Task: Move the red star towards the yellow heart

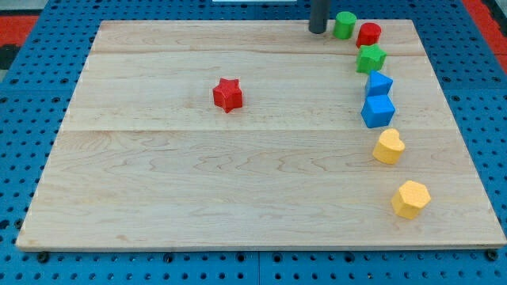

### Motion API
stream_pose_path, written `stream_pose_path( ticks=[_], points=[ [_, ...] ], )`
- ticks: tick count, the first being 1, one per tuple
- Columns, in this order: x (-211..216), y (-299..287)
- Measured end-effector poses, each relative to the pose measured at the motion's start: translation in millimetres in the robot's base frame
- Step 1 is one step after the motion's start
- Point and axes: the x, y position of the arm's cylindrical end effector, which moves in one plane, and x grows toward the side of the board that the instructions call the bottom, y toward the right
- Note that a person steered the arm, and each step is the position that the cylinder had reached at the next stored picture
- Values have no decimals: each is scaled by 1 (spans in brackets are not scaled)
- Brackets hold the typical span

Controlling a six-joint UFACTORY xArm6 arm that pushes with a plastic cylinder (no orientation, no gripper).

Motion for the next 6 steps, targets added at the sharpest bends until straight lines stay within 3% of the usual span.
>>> stream_pose_path(
  ticks=[2, 3, 5, 6],
  points=[
    [-17, 30],
    [-17, 12],
    [121, -142],
    [183, -132]
  ],
)
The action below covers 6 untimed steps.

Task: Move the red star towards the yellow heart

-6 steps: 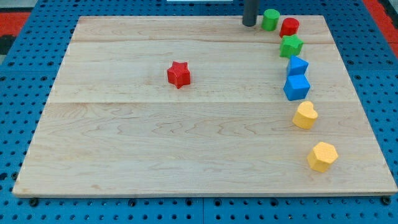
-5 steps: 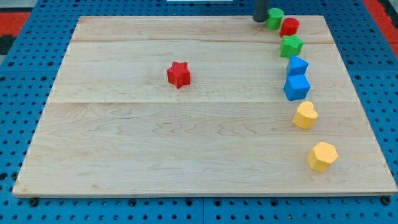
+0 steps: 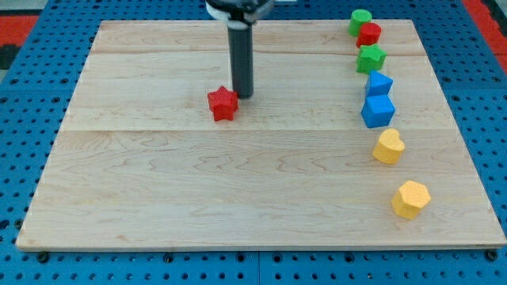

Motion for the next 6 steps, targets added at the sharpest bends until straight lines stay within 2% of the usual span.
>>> stream_pose_path(
  ticks=[1, 2, 3, 4, 5, 6],
  points=[
    [43, 15],
    [-7, 5],
    [-46, -34],
    [-20, -82],
    [41, -46],
    [16, -39]
  ],
)
